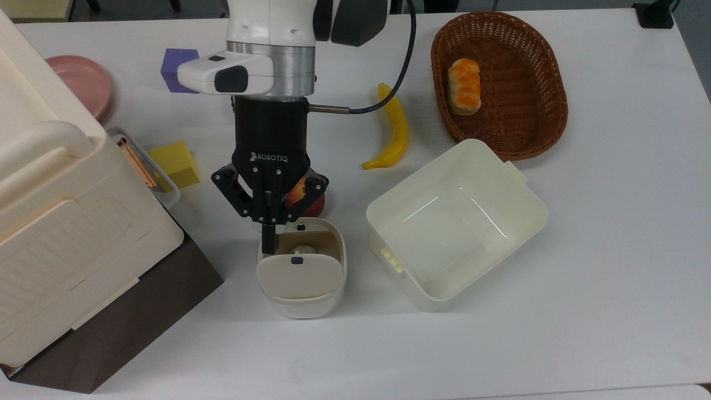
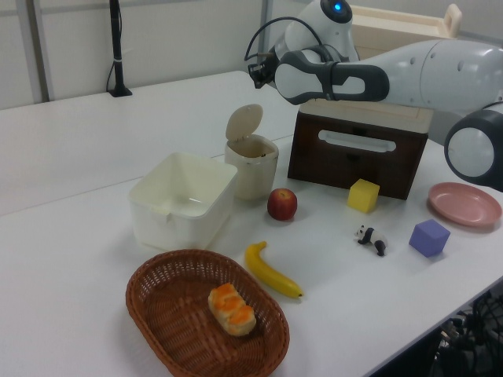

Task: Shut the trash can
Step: 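Push the flip lid down with the gripper fingers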

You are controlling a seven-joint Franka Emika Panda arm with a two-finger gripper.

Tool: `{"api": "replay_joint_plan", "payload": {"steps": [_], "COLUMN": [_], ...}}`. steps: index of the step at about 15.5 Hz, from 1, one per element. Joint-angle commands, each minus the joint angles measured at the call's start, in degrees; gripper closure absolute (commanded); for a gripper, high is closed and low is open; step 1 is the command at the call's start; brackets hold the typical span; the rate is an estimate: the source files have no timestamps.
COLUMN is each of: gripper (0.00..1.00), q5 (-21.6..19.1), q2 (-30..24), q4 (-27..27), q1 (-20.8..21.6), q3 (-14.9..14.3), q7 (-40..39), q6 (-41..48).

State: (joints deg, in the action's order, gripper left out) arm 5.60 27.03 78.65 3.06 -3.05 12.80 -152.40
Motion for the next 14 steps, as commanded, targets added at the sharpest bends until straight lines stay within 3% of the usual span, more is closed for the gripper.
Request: {"api": "replay_joint_plan", "payload": {"steps": [1,14], "gripper": [0.99,0.99], "q5": [2.48,4.68], "q2": [1.62,2.85], "q4": [-0.95,-0.34], "q1": [1.16,1.95], "q3": [-0.55,-0.55], "q7": [0.39,0.48], "q6": [-1.76,-1.67]}}
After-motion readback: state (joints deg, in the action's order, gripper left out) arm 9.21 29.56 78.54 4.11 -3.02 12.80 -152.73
